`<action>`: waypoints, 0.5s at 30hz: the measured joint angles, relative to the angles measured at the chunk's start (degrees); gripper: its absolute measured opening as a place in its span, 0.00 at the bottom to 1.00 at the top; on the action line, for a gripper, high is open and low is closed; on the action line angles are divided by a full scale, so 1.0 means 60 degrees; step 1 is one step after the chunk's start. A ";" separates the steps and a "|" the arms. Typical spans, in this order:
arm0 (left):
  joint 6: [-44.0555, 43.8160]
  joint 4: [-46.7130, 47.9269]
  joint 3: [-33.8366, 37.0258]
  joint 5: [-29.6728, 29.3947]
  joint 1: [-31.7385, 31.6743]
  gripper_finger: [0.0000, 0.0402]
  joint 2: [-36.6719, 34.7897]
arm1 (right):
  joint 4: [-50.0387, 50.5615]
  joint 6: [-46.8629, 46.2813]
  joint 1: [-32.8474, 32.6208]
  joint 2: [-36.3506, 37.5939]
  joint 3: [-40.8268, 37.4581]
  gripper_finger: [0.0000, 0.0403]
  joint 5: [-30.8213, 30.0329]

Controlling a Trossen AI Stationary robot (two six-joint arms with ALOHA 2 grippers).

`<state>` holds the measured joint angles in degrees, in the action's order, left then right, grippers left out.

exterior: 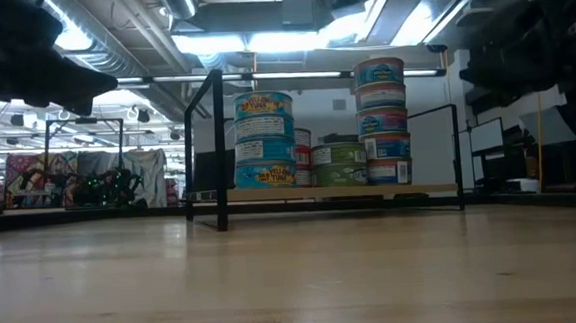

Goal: Stack canned seafood by type on shelf
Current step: Return to Home Position

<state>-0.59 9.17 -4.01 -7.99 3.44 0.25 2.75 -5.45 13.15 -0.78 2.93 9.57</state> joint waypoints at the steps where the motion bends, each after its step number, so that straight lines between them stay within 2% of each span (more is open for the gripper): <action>1: 0.0101 0.0000 0.0000 0.0000 0.0000 0.03 0.0000 | -0.0033 0.0145 0.0000 0.0030 -0.0007 0.34 0.0006; 7: 0.0572 -0.0005 0.0000 -0.0004 0.0000 0.03 0.0000 | -0.0045 0.1139 -0.0001 0.0026 -0.0010 0.34 -0.0070; 11: 0.1028 -0.0007 0.0000 -0.0007 0.0000 0.03 0.0000 | 0.0078 0.1688 0.0000 0.0026 -0.0015 0.34 -0.0923; 15: 0.1180 -0.0004 0.0000 -0.0007 -0.0025 0.03 -0.0001 | -0.0643 0.1701 0.0000 0.0006 -0.0372 0.34 -0.1625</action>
<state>6.49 9.14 -4.01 -8.03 3.29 0.24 -1.11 4.75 13.15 -0.74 0.70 -0.18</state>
